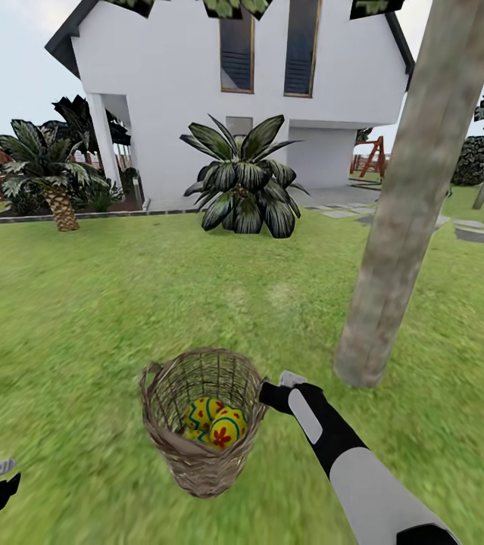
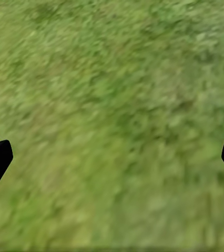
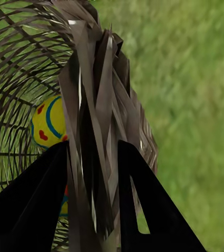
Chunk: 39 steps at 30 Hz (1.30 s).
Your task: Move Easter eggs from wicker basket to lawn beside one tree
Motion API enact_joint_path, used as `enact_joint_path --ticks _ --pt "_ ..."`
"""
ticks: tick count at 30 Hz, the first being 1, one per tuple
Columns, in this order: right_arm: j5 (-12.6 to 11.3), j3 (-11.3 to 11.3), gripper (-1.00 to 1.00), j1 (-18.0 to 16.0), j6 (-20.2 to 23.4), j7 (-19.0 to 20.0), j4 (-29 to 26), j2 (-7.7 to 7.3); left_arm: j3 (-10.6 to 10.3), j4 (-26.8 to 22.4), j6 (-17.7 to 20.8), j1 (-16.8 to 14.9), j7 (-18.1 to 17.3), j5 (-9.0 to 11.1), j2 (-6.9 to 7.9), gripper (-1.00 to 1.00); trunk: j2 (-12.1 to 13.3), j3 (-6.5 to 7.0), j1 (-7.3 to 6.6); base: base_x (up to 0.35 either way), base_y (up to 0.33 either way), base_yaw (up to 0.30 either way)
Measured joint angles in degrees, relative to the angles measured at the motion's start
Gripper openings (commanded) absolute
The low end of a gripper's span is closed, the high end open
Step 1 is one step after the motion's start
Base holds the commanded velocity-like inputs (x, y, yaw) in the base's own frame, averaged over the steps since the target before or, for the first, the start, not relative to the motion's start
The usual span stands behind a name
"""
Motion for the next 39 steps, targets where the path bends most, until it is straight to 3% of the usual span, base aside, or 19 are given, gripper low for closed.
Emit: enact_joint_path --ticks 39 --pt "-0.4 0.1 -1.0 0.0 -0.6 0.0 0.2 0.01 0.0 0.0 0.0 0.0 0.0 0.0 0.0 1.0 -15.6 -7.0 8.57 0.0 0.0 0.0"
